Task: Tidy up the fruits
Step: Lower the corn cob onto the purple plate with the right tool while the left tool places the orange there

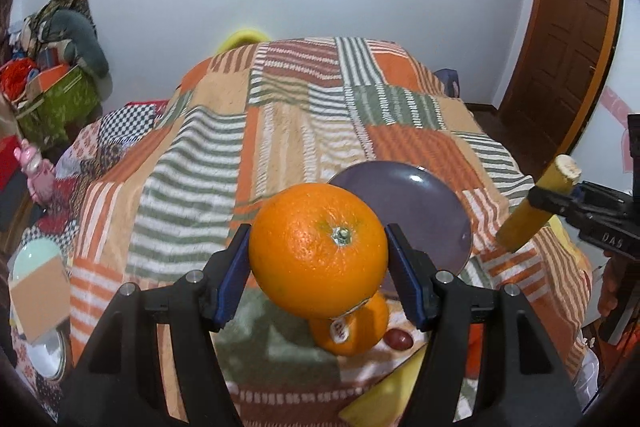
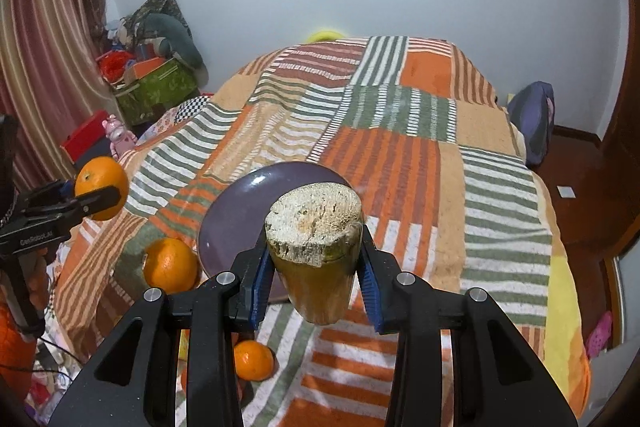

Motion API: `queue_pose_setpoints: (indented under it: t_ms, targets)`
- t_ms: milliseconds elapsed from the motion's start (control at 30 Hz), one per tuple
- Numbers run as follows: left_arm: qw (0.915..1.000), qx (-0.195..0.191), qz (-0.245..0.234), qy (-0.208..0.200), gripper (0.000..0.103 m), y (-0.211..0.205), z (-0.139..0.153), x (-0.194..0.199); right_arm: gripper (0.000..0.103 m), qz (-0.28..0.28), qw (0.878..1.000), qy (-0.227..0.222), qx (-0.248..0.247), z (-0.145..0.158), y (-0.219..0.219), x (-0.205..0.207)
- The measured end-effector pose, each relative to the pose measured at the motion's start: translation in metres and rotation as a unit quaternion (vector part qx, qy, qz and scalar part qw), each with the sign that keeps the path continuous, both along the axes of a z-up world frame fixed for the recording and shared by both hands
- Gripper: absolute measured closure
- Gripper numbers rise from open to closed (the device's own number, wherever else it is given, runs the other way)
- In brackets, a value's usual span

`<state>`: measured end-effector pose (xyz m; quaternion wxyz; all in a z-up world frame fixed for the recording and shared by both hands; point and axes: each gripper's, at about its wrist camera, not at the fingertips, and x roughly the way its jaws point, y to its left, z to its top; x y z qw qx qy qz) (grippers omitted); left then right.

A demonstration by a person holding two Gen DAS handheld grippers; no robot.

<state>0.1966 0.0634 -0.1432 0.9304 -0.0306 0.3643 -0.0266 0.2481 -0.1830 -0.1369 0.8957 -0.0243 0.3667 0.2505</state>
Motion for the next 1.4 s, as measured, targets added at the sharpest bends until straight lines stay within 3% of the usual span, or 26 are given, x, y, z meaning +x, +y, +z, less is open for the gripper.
queue_pose_setpoints:
  t_ms: [633,800,1000,1400]
  targets:
    - [0.9965,0.01,-0.054,0.064,0.039,-0.027,-0.042,0.072,0.068,0.052,0.997,0.044,-0.028,-0.03,0.046,0.042]
    - [0.9947,0.013,-0.059,0.083,0.039,-0.028,-0.055,0.09,0.068,0.055,0.996,0.058,-0.041,-0.04,0.057,0.056]
    - [0.9932,0.013,-0.062,0.097,0.039,-0.027,-0.066,0.106,0.067,0.043,0.997,0.042,-0.041,-0.038,0.061,0.072]
    - [0.9893,0.011,-0.071,0.127,0.039,-0.027,-0.082,0.129,0.067,0.047,0.995,0.074,-0.046,-0.061,0.073,0.101]
